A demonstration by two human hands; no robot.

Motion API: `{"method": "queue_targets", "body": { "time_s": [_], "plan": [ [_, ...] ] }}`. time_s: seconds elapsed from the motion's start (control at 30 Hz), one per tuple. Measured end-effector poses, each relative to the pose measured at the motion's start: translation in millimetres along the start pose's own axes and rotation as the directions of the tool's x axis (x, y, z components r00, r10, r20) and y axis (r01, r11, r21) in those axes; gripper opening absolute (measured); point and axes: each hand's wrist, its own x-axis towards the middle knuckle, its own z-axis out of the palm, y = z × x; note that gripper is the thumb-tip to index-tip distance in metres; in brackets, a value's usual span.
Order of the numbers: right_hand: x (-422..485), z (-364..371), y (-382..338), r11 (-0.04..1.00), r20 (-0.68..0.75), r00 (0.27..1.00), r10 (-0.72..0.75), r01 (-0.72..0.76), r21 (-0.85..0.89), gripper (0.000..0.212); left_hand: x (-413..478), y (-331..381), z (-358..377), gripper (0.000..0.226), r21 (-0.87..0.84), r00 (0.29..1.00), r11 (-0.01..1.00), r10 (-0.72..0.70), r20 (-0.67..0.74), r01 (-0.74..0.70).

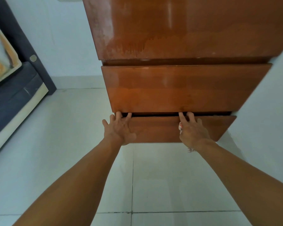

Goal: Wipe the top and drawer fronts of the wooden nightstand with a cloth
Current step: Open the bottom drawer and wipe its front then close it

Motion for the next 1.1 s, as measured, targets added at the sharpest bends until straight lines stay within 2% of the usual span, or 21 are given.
{"method": "queue_targets", "body": {
  "time_s": [0.17, 0.27, 0.33, 0.5, 0.57, 0.63, 0.7, 0.77, 0.83, 0.9, 0.93, 1.0, 1.03, 1.1],
  "plan": [
    [0, -14, 1, 0.999, 0.058, 0.998, -0.028, 0.030, -0.042, 0.075, -4, 0, -11, 0.080, 0.051, 0.998, 0.999, 0.013, 0.063, -0.016],
    [2, -29, 5, 0.997, 0.154, 0.987, -0.055, 0.062, -0.042, 0.081, -7, -1, -17, 0.081, 0.047, 0.997, 0.998, 0.025, 0.079, -0.029],
    [2, -37, 6, 0.995, 0.169, 0.983, -0.065, 0.077, -0.065, 0.082, -8, -2, -20, 0.082, 0.053, 0.996, 0.998, 0.031, 0.085, -0.036],
    [-10, -49, -5, 0.999, 0.190, 0.981, -0.046, 0.046, 0.002, 0.066, -12, 5, -29, 0.080, 0.035, 0.994, 0.999, 0.029, 0.109, -0.033],
    [-21, -56, -13, 0.994, 0.082, 0.995, -0.065, 0.057, 0.088, 0.056, -18, 3, -27, 0.081, 0.021, 0.993, 0.999, 0.044, 0.105, -0.046],
    [-30, -66, -28, 0.986, -0.140, 0.985, -0.105, 0.121, 0.115, 0.057, -26, -2, -21, 0.079, -0.025, 0.995, 0.998, 0.059, 0.083, -0.057],
    [-33, -73, -51, 0.976, -0.350, 0.921, -0.173, 0.208, 0.065, 0.064, -28, -5, -17, 0.074, -0.083, 0.995, 0.995, 0.069, 0.074, -0.063],
    [-31, -64, -77, 0.954, -0.435, 0.859, -0.270, 0.300, 0.000, 0.062, -28, -6, -18, 0.072, -0.106, 0.994, 0.993, 0.067, 0.085, -0.058],
    [-25, -37, -96, 0.937, -0.318, 0.885, -0.340, 0.349, -0.029, 0.058, -25, -6, -21, 0.073, -0.111, 0.993, 0.993, 0.058, 0.102, -0.046],
    [-23, -2, -107, 0.935, -0.101, 0.930, -0.354, 0.356, -0.001, 0.070, -23, -5, -24, 0.081, -0.099, 0.990, 0.994, 0.049, 0.136, -0.036],
    [-23, 13, -109, 0.939, -0.050, 0.939, -0.341, 0.343, 0.038, 0.078, -22, -5, -26, 0.086, -0.086, 0.986, 0.996, 0.051, 0.158, -0.038],
    [-22, 24, -113, 0.942, -0.093, 0.945, -0.315, 0.323, 0.088, 0.083, -23, -5, -28, 0.093, -0.062, 0.980, 0.997, 0.054, 0.191, -0.043],
    [-20, 24, -113, 0.940, -0.130, 0.936, -0.327, 0.337, 0.063, 0.079, -23, -5, -29, 0.093, -0.048, 0.979, 0.998, 0.053, 0.197, -0.045],
    [-11, 22, -108, 0.922, -0.163, 0.909, -0.383, 0.388, -0.003, 0.063, -21, -6, -28, 0.079, -0.027, 0.982, 0.999, 0.049, 0.182, -0.045]
  ]
}}
